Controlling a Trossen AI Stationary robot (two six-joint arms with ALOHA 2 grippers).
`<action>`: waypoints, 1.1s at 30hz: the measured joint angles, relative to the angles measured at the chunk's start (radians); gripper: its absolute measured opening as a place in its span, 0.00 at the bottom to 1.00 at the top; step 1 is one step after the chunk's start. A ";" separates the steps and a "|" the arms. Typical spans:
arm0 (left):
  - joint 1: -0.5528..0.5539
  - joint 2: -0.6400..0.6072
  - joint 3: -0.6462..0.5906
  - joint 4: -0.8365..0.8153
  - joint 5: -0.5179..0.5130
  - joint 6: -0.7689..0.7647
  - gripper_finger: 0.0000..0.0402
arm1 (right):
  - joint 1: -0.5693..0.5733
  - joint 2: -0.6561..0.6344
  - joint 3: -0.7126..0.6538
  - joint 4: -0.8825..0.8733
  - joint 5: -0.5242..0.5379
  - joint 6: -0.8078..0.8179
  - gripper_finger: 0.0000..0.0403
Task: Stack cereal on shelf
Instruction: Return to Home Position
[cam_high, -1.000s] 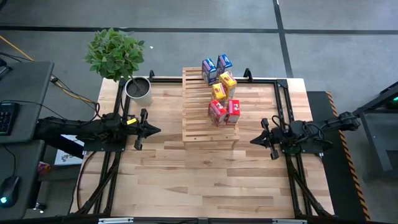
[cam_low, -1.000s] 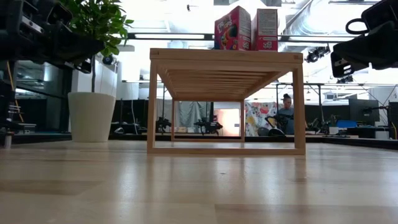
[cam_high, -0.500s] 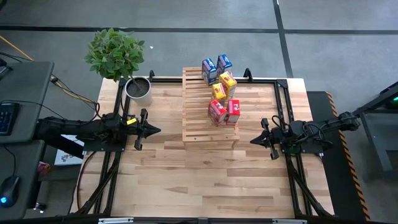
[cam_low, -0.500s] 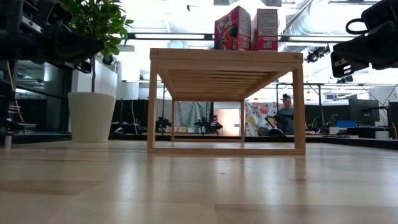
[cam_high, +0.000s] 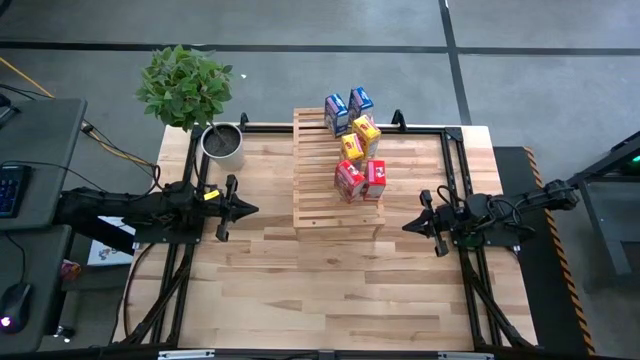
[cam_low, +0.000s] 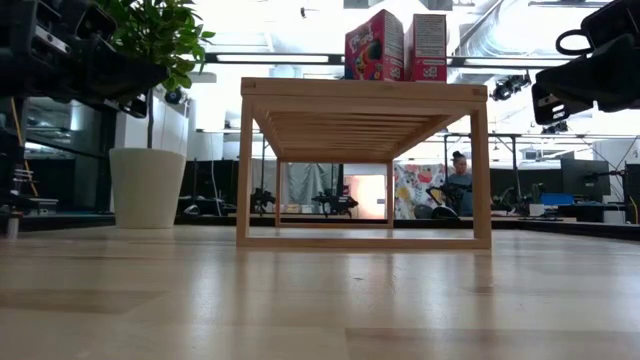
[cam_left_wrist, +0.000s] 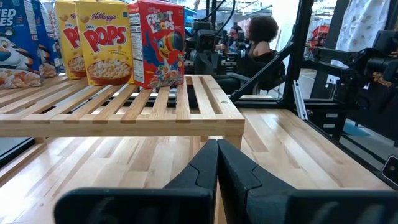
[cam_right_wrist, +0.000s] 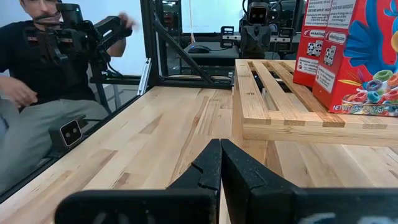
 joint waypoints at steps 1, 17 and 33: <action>-0.004 -0.003 0.000 -0.002 -0.002 0.000 0.00 | 0.000 0.000 0.000 0.000 0.000 0.000 0.00; -0.002 -0.247 0.002 -0.068 0.000 0.000 0.00 | 0.000 0.000 0.000 0.000 0.000 0.000 0.00; 0.023 -0.271 0.001 -0.232 0.032 -0.003 0.00 | 0.000 0.000 0.000 0.000 0.000 0.000 0.00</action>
